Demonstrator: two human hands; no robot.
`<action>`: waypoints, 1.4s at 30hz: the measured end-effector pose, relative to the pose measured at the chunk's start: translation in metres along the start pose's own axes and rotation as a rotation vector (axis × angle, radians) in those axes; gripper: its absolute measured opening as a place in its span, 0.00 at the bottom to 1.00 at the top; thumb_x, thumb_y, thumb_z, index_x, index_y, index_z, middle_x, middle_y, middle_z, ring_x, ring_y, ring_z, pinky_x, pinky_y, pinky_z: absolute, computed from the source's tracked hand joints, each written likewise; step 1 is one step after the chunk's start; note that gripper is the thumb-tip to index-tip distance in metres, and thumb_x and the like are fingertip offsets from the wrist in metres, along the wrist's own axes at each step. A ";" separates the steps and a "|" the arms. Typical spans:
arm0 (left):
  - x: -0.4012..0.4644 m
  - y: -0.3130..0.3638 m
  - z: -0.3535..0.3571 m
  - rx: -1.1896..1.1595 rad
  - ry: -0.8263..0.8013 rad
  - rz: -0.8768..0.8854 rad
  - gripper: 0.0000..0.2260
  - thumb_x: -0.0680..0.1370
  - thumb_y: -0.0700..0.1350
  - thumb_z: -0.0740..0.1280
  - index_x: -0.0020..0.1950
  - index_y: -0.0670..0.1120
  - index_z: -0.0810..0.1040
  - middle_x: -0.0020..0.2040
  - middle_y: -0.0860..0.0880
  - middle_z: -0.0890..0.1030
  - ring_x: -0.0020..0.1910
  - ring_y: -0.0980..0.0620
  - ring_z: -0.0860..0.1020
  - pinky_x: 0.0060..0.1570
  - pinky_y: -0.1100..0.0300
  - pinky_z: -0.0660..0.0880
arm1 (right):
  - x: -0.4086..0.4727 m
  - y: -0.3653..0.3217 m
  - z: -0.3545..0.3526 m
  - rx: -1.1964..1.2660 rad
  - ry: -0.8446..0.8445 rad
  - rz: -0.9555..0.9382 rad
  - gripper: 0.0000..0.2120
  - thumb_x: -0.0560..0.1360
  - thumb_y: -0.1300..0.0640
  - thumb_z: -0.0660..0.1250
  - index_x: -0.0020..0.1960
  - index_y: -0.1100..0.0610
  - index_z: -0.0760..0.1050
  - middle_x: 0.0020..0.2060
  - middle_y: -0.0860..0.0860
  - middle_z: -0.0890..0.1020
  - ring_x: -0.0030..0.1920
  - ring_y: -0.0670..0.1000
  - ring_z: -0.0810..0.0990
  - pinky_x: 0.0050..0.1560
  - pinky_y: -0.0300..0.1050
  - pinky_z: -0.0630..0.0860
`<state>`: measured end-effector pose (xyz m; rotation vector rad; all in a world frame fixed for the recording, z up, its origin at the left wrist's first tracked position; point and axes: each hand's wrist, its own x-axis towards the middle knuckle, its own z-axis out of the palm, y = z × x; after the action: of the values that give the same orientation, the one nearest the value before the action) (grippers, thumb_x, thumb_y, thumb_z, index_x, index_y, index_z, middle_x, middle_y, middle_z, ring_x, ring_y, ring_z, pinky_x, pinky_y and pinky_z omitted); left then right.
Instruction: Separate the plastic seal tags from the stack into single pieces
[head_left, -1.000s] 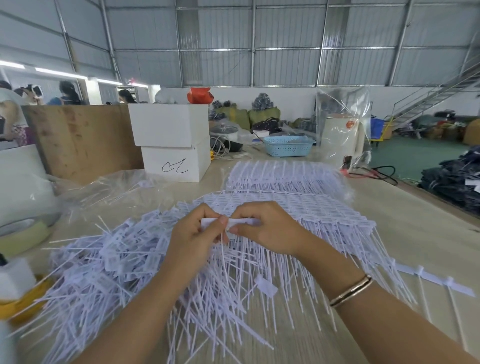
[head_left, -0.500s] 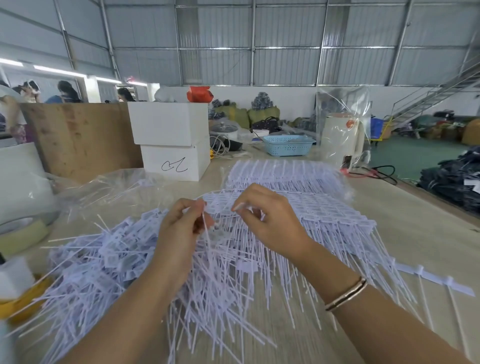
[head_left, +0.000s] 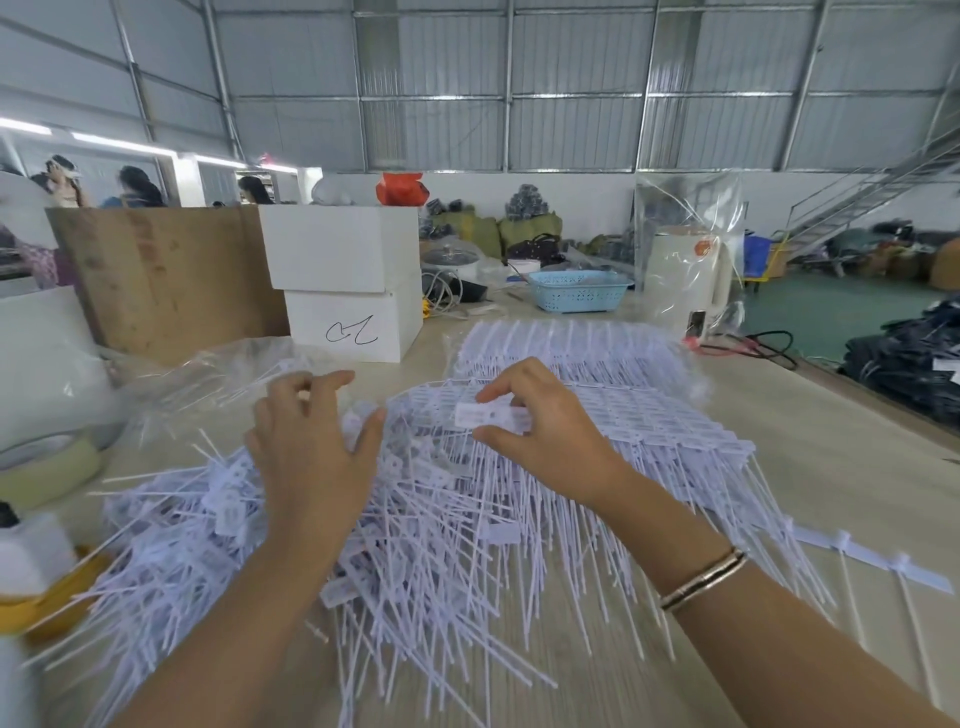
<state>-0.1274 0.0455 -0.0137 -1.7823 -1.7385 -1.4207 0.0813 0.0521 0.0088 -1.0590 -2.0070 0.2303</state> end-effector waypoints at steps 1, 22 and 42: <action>-0.002 0.005 0.000 -0.049 -0.020 0.078 0.13 0.76 0.49 0.68 0.58 0.44 0.78 0.54 0.42 0.75 0.53 0.41 0.72 0.52 0.48 0.65 | -0.001 -0.001 0.001 0.012 -0.019 0.003 0.14 0.73 0.59 0.71 0.56 0.57 0.73 0.49 0.45 0.68 0.47 0.28 0.67 0.45 0.23 0.63; -0.023 0.036 0.010 -0.685 -0.486 -0.214 0.07 0.77 0.51 0.66 0.38 0.58 0.78 0.35 0.55 0.82 0.38 0.51 0.79 0.40 0.59 0.73 | -0.008 0.000 0.001 0.231 -0.320 0.201 0.07 0.77 0.55 0.65 0.43 0.55 0.77 0.34 0.44 0.78 0.33 0.43 0.73 0.37 0.35 0.67; -0.011 0.034 0.005 -1.154 -0.373 -0.575 0.16 0.78 0.43 0.66 0.30 0.51 0.78 0.31 0.49 0.80 0.38 0.47 0.75 0.49 0.51 0.70 | -0.014 -0.006 0.025 0.434 0.041 -0.011 0.08 0.77 0.57 0.65 0.41 0.48 0.76 0.33 0.43 0.77 0.35 0.45 0.74 0.38 0.43 0.70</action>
<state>-0.0931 0.0344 -0.0099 -2.2084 -1.8195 -2.9219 0.0629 0.0424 -0.0126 -0.7685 -1.8140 0.6029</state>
